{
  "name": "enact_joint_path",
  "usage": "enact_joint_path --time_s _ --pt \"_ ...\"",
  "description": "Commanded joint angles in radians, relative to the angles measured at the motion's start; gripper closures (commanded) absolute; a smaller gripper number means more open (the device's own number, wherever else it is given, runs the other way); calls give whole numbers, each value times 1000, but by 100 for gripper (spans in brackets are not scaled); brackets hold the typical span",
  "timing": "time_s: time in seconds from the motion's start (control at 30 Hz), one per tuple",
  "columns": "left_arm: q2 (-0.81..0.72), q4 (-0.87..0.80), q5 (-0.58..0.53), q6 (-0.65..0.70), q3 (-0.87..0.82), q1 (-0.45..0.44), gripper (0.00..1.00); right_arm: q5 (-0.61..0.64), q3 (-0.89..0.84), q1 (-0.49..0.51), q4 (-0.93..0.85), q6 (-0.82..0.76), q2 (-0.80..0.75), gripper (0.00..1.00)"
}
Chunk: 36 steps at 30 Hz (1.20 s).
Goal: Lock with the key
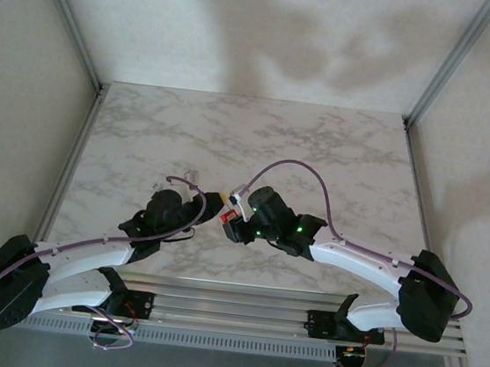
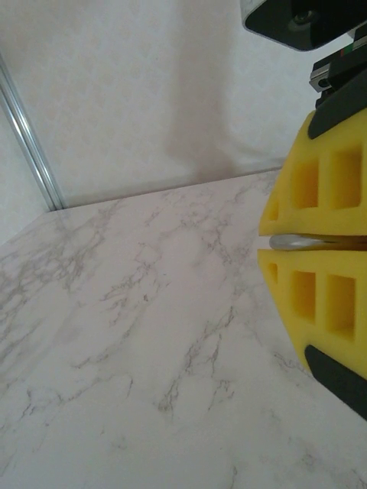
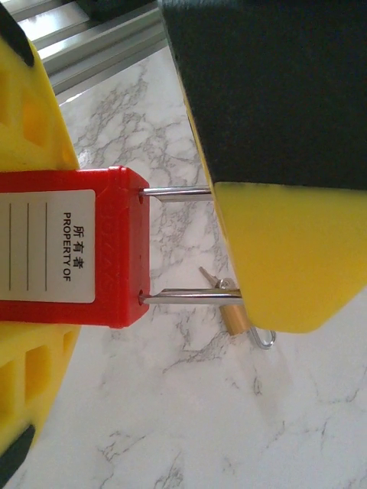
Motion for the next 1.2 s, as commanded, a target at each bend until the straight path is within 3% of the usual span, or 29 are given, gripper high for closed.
enact_joint_path --time_s 0.0,0.47,0.8,1.17 --pt "14 -39 103 -2 -1 -53 100 141 18 -35 174 21 -47 100" --pt "36 -73 60 16 31 -122 100 174 30 -36 197 29 -72 100" --pt "65 11 71 -29 18 -174 100 165 -30 -56 284 32 -135 100" --pt "72 -48 46 5 67 -205 100 126 -26 -75 268 45 -135 100"
